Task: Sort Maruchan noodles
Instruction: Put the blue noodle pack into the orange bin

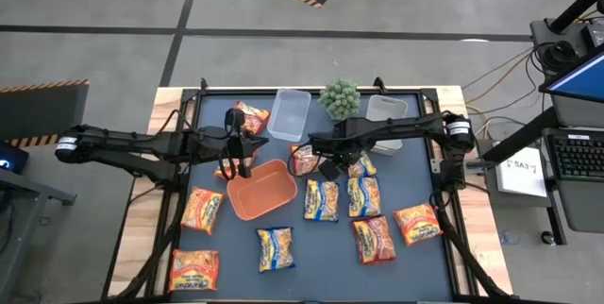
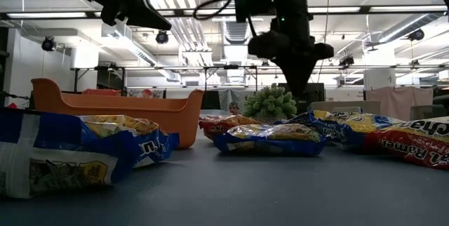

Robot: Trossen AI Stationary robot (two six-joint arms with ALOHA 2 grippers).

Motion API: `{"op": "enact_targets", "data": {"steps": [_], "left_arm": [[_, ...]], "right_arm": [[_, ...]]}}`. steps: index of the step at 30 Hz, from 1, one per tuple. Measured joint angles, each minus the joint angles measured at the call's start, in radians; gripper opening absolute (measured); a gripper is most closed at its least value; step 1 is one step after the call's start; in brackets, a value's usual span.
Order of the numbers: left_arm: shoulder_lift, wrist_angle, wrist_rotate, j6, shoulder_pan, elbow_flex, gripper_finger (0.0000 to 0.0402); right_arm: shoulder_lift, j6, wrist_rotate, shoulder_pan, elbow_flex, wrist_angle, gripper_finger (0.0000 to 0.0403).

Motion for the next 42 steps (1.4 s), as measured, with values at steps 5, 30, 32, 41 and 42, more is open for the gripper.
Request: {"op": "enact_targets", "data": {"steps": [5, 30, 32, 41, 42], "left_arm": [[0.0, -0.01, 0.0, -0.006, 0.0, 0.0, 0.0], [0.0, -0.025, 0.0, -0.042, 0.0, 0.0, 0.0], [0.0, -0.028, 0.0, -0.044, 0.0, 0.0, 0.0], [0.0, -0.029, 0.0, -0.048, 0.0, 0.0, 0.0], [0.0, -0.028, 0.0, -0.048, 0.0, 0.0, 0.0]], "right_arm": [[0.017, 0.013, 0.0, 0.0, -0.001, -0.022, 0.004], [0.016, 0.147, -0.057, 0.047, 0.001, -0.013, 0.0255], [0.025, 0.158, -0.045, 0.054, 0.0, -0.012, 0.0252], [0.104, 0.147, 0.058, 0.057, -0.005, -0.002, 0.0216], [0.113, 0.143, 0.073, 0.057, -0.005, -0.002, 0.0211]]}}
